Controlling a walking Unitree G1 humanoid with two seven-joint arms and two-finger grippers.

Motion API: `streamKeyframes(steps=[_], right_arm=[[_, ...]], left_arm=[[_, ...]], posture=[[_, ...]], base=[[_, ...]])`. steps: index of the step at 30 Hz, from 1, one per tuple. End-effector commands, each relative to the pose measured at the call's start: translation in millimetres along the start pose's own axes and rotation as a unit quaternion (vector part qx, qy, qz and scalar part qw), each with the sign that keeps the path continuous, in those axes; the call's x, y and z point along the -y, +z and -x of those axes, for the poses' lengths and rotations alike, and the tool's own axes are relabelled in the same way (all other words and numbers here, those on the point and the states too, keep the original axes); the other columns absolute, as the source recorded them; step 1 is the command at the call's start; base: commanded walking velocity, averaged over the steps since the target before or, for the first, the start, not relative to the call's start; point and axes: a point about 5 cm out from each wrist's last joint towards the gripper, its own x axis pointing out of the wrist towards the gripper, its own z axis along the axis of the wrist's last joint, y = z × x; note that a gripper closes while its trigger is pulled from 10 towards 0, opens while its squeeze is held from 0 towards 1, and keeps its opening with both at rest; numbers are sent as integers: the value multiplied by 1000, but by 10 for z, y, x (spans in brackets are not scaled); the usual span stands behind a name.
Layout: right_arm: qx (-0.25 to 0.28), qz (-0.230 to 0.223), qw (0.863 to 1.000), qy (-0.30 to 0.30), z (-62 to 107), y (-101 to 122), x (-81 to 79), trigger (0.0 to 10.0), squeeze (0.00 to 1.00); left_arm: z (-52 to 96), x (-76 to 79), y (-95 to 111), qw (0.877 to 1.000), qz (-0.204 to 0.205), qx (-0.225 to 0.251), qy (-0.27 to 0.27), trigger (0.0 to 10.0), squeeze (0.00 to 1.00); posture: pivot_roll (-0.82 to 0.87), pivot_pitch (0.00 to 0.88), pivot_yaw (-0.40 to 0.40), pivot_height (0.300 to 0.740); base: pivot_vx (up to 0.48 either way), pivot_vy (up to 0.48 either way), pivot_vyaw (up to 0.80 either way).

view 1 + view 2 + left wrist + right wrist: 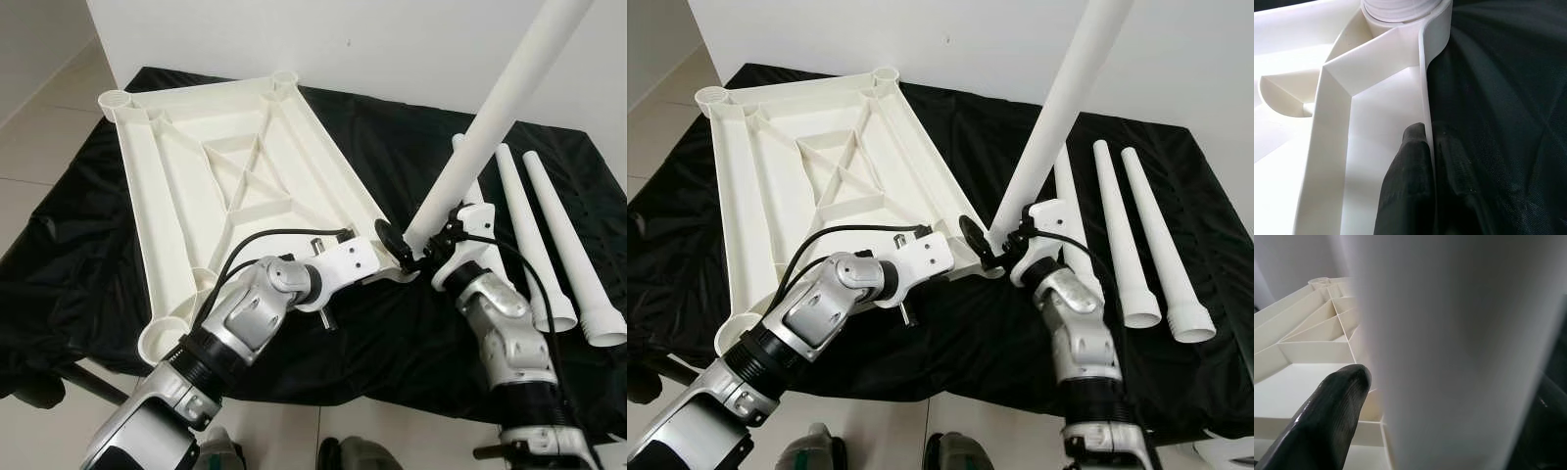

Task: Building children table

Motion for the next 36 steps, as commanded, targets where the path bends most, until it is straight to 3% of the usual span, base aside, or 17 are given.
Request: streamKeyframes(steps=[1,5,6,9,18,19,21,34,35,36], right_arm=[[5,-3,1000,1,28,3,57,10000,0],[1,-1,1000,9,44,16,217,10000,0],[-1,5,1000,9,56,18,323,10000,0],[-3,7,1000,13,64,17,383,10000,0],[-22,10,998,50,53,-49,383,10000,0],[-26,11,998,52,53,-70,385,314,0],[-31,11,998,56,57,-99,387,0,0],[-45,3,997,69,111,-198,360,0,0],[-47,-2,997,64,114,-216,332,10000,0],[-47,-2,997,64,114,-216,332,10000,0]], left_arm=[[-33,24,40,1000,-19,3,1,10000,0],[-35,32,42,1000,-20,3,0,10000,0],[-39,38,40,1000,-21,3,-1,10000,0],[-40,39,40,1000,-21,3,-1,10000,0],[-35,27,37,1000,-21,2,0,10000,0],[-32,22,38,1000,-22,2,1,10000,0],[-27,16,35,1000,-21,1,2,10000,0],[-13,-4,24,1000,-19,0,7,10000,0],[-13,-2,25,1000,-19,0,6,10000,0],[-13,-2,25,1000,-19,0,6,10000,0]], posture=[[-38,16,-48,740],[-39,13,-49,740],[-37,9,-49,740],[-37,9,-49,740],[-32,5,-48,740],[-27,8,-50,740],[-26,11,-50,740],[-28,16,-51,740],[-30,20,-50,740],[-30,20,-50,740]], base=[[0,0,0],[0,0,0],[0,0,0],[0,0,0],[0,0,0],[0,0,0],[0,0,0],[0,0,0],[0,0,0],[0,0,0]])
